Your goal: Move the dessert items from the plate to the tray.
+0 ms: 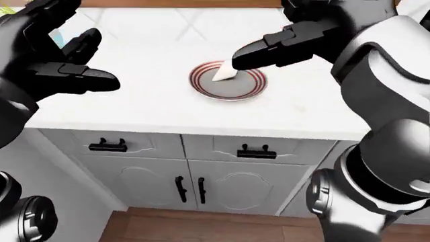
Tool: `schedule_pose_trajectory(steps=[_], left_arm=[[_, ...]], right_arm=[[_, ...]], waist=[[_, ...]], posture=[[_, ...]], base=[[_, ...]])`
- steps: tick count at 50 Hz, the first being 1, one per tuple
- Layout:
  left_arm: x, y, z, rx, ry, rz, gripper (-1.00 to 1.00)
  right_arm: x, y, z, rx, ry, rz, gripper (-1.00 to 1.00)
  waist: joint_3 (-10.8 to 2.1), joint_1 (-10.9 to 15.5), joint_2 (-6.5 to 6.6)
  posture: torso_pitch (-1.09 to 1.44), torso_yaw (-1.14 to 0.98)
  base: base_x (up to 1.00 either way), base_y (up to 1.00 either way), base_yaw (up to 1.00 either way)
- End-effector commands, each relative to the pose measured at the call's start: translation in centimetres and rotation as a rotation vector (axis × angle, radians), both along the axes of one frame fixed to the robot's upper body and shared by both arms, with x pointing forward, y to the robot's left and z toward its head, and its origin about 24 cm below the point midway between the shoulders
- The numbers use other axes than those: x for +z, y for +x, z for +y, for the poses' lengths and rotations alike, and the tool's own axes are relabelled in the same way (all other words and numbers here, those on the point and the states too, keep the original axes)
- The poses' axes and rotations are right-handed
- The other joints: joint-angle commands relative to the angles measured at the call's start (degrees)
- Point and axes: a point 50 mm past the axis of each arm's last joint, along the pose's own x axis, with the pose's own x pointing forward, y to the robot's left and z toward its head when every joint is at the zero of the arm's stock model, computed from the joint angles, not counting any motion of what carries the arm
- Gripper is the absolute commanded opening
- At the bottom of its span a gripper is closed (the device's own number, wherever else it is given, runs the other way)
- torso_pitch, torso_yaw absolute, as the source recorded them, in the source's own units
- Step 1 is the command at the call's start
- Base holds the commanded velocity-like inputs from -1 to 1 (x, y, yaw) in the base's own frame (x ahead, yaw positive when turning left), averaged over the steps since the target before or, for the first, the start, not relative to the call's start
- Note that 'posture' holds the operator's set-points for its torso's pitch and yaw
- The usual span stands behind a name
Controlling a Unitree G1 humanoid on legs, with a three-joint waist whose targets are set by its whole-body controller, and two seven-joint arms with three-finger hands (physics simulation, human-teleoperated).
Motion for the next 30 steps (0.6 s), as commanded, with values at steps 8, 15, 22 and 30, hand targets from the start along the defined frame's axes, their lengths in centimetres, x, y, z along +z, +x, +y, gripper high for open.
schedule_pose_trajectory(steps=[8,15,22,30], left_arm=[[0.6,-0.1,0.5,0.022,-0.015,-0.040,1.00],[0.6,-0.2,0.6,0.021,-0.019,-0.041,1.00],[0.8,-0.1,0.6,0.023,-0.011,-0.044,1.00],[0.5,-0.3,0.8,0.021,-0.011,-0.046,1.00]], right_arm=[[-0.4,0.2,0.2,0.016,-0.017,0.008,1.00],[-0.2,0.2,0.2,0.013,-0.022,0.000,1.00],[0.3,0.0,-0.3,0.011,0.004,-0.007,1.00],[0.7,0.0,-0.1,0.017,-0.005,-0.022,1.00]], waist=[[-0.03,0.5,-3.13],[-0.18,-0.5,3.80],[0.77,-0.5,0.57],[1.30,0.1,-3.45]], posture=[[0.00,0.00],[0.00,0.00],[0.00,0.00],[0.00,0.00]], base=[[0.10,0.00,0.00],[0.31,-0.04,0.00],[0.09,-0.02,-0.01],[0.00,-0.04,-0.29]])
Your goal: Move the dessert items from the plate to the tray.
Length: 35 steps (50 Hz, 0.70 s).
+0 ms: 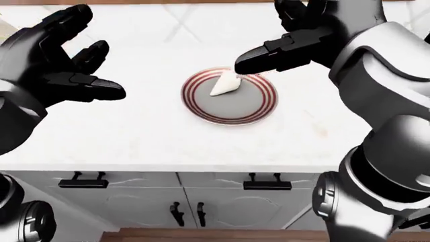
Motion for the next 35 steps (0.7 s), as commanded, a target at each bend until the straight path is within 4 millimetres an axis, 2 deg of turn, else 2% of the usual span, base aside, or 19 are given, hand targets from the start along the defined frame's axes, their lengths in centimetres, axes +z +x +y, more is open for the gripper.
schedule_pose_trajectory(steps=[1,6,7,9,10,13,16,25,27,35], left_arm=[[1.6,-0.7,0.8,0.037,-0.030,-0.100,1.00],[1.7,-0.8,0.7,0.035,-0.029,-0.101,1.00],[1.7,-0.8,0.6,0.035,-0.030,-0.101,1.00],[1.7,-0.9,0.6,0.034,-0.029,-0.102,1.00],[1.7,-0.9,0.6,0.034,-0.029,-0.102,1.00],[1.6,-0.8,0.6,0.035,-0.029,-0.101,1.00],[1.8,-0.9,0.6,0.035,-0.025,-0.104,1.00],[1.8,-0.9,0.5,0.032,-0.013,-0.113,1.00],[1.9,-1.0,0.4,0.029,-0.014,-0.115,1.00],[1.8,-0.9,0.4,0.031,-0.017,-0.114,1.00]], right_arm=[[1.5,-0.7,0.3,0.015,-0.019,-0.095,1.00],[1.9,-0.9,0.1,0.016,-0.071,-0.096,1.00],[2.0,-0.9,0.1,0.018,-0.074,-0.096,1.00],[2.1,-0.9,0.1,0.015,-0.100,-0.099,1.00],[2.1,-0.8,0.1,0.018,-0.119,-0.101,1.00],[2.1,-1.0,0.3,0.022,-0.205,-0.109,1.00],[2.8,-1.1,0.0,0.011,-0.298,-0.127,1.00],[3.5,-1.0,0.4,0.049,-0.448,-0.077,1.00],[2.9,-0.6,0.5,0.060,-0.525,-0.050,1.00],[3.9,0.6,1.0,0.057,-0.765,-0.056,1.00]], waist=[[-1.57,0.7,-1.43],[-0.03,0.9,-0.25],[-0.15,0.7,0.46],[-1.35,0.1,3.16],[-0.83,0.3,1.61],[-1.92,0.4,0.92],[-2.22,0.6,0.47],[-2.40,0.6,0.73],[-2.33,0.6,0.81],[-2.02,0.1,1.54]], posture=[[0.00,0.00],[0.00,0.00],[0.00,0.00],[0.00,0.00],[0.00,0.00],[0.00,0.00],[0.00,0.00],[0.00,0.00],[0.00,0.00],[0.00,0.00]], base=[[0.00,0.00,0.00],[0.00,0.00,0.00],[0.00,0.00,0.00],[0.00,0.00,0.00],[0.00,0.00,0.00],[0.00,0.00,0.00],[0.00,0.00,0.00],[0.00,0.00,0.00],[0.00,0.00,0.00],[0.00,0.00,0.00]])
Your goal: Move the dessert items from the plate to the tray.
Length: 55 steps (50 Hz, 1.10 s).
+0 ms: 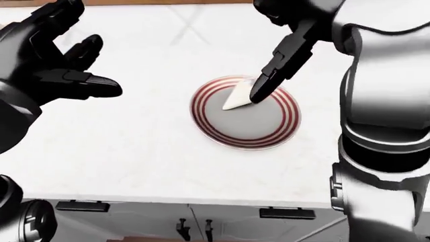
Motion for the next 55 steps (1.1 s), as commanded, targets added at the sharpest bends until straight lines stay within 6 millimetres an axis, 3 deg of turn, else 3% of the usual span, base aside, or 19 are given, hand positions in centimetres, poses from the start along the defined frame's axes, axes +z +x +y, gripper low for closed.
schedule_pose_trajectory(steps=[1,6,27,33,42,55], left_arm=[[1.3,-0.5,0.2,0.009,-0.015,-0.075,1.00],[1.4,-0.6,0.2,0.008,-0.018,-0.076,1.00],[1.7,-0.8,0.3,0.005,-0.026,-0.087,1.00],[1.5,-0.8,0.6,0.009,-0.031,-0.084,1.00],[1.7,-1.1,1.1,0.014,-0.036,-0.087,1.00],[0.6,-0.8,2.0,0.025,-0.049,-0.079,1.00]], right_arm=[[1.6,-0.7,-0.2,-0.028,-0.095,-0.104,1.00],[0.8,1.1,0.5,-0.033,-0.185,-0.099,1.00],[-3.0,4.9,4.7,0.046,-0.522,-0.135,1.00],[-3.7,6.5,5.9,0.056,-0.569,-0.129,0.91],[-3.5,8.4,5.8,0.028,-0.598,-0.109,0.90],[-5.4,10.9,5.3,-0.005,-0.647,-0.077,0.86]], waist=[[-1.64,-0.1,0.01],[-1.54,-0.5,0.45],[-1.79,-1.4,1.60],[-1.95,-1.6,1.89],[-2.17,-1.5,2.07],[-2.62,-1.1,2.19]], posture=[[0.00,0.00],[0.00,0.00],[0.00,0.00],[0.00,0.00],[0.00,0.00],[0.00,0.00]], base=[[0.00,0.00,0.00],[0.00,0.00,0.00],[0.00,0.00,0.00],[0.00,0.00,0.00],[0.00,0.00,0.00],[0.00,0.00,0.00]])
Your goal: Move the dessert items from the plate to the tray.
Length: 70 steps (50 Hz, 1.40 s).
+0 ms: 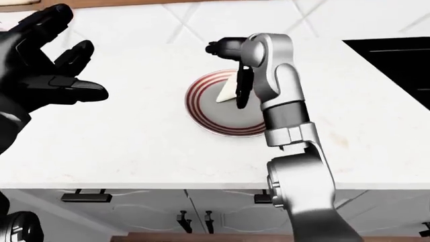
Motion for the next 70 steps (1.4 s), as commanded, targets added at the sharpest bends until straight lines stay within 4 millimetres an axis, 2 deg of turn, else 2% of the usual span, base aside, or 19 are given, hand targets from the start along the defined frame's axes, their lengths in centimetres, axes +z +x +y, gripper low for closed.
schedule_pose_trajectory(steps=[1,21,30,35,46,51,55,58,62,65,67,70], left_arm=[[1.5,-0.7,0.2,0.009,-0.011,-0.086,1.00],[2.2,-1.1,0.6,0.012,-0.019,-0.093,1.00],[2.0,-1.0,0.6,0.011,-0.022,-0.095,1.00],[2.0,-0.9,0.7,0.013,-0.023,-0.094,1.00],[1.6,-1.1,0.9,0.010,-0.026,-0.094,1.00],[1.5,-1.0,0.9,0.011,-0.027,-0.093,1.00],[1.5,-1.1,0.9,0.008,-0.034,-0.091,1.00],[1.5,-1.1,0.9,0.007,-0.035,-0.092,1.00],[1.4,-1.3,1.1,0.006,-0.039,-0.091,1.00],[1.3,-1.2,1.0,0.005,-0.042,-0.091,1.00],[1.1,-1.1,1.1,0.005,-0.043,-0.090,1.00],[1.3,-1.4,1.2,0.003,-0.044,-0.091,1.00]], right_arm=[[2.5,-0.6,0.3,0.019,-0.015,-0.113,0.81],[0.5,0.3,0.0,-0.003,-0.061,-0.079,0.62],[-0.9,1.0,0.0,-0.015,-0.051,-0.065,0.60],[-1.0,1.3,-0.1,-0.020,-0.041,-0.064,0.58],[-3.0,2.0,0.0,-0.020,-0.068,-0.049,0.55],[-3.7,2.0,0.0,-0.011,-0.097,-0.043,0.35],[-3.8,2.0,-0.2,-0.012,-0.102,-0.043,0.04],[-4.3,2.0,-0.3,-0.011,-0.112,-0.037,-0.04],[-7.6,1.8,-0.4,0.015,-0.233,0.000,-0.07],[-8.2,1.8,-0.5,0.014,-0.243,-0.003,-0.10],[-8.2,1.8,-0.6,0.011,-0.247,-0.009,-0.19],[-7.7,1.8,-0.9,-0.002,-0.234,-0.027,-0.57]], waist=[[-1.98,-0.1,0.09],[-2.03,0.0,0.20],[-2.06,-0.1,0.27],[-2.11,-0.2,0.30],[-2.22,-0.1,0.29],[-2.32,0.0,0.18],[-2.38,0.0,0.10],[-2.43,0.1,0.02],[-2.52,0.2,-0.12],[-2.69,0.4,-0.27],[-2.84,0.4,-0.41],[-3.08,0.5,-0.56]], posture=[[0.00,0.00],[0.00,0.00],[0.00,0.00],[0.00,0.00],[0.00,0.00],[0.00,0.00],[0.00,0.00],[0.00,0.00],[0.00,0.00],[0.00,0.00],[0.00,0.00],[0.00,0.00]], base=[[0.00,0.00,0.00],[0.00,0.00,0.00],[0.00,0.00,0.00],[0.00,0.00,0.00],[0.00,0.00,0.00],[0.00,0.00,0.00],[0.00,0.00,0.00],[0.00,0.00,0.00],[0.00,0.00,0.00],[0.00,0.00,0.00],[0.00,0.00,0.00],[0.00,0.00,0.00]])
